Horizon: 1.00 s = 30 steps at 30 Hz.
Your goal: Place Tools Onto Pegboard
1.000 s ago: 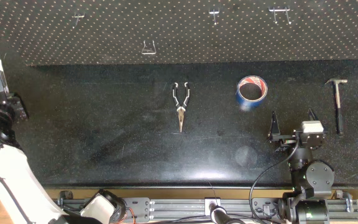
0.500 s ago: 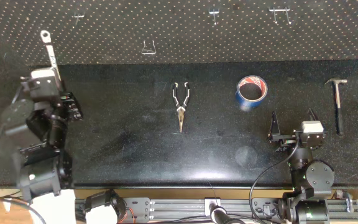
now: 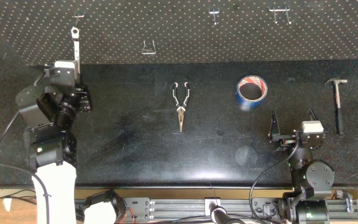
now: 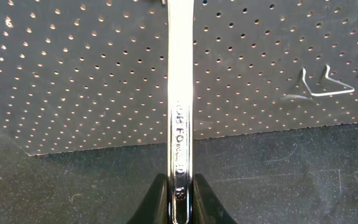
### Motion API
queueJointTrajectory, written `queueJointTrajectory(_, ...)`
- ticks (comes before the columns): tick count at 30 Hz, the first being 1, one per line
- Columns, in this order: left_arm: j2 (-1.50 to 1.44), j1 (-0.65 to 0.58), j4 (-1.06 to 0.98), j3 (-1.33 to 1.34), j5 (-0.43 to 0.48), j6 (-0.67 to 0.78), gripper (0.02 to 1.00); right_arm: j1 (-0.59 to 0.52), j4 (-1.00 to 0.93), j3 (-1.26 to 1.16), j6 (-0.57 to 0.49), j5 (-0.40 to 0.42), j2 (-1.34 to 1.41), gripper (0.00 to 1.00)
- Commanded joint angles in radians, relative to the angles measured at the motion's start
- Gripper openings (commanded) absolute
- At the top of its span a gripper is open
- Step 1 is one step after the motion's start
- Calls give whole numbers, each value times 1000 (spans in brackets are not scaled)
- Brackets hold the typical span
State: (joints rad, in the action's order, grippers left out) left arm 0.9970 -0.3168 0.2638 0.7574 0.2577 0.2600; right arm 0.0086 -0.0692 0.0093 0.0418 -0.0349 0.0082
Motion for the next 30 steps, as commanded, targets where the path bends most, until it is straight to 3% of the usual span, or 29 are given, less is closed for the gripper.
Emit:
queueJointTrajectory(1, 13, 5, -23, 2, -22, -121, 27, 8, -2, -5, -14, 2, -7, 941)
queueJointTrajectory(7, 67, 5, -72, 2, -21, -201, 27, 8, -2, -5, -14, 2, -7, 941)
queueJointTrajectory(30, 94, 5, -57, 2, -10, -147, 27, 8, -2, -5, -14, 2, -7, 941)
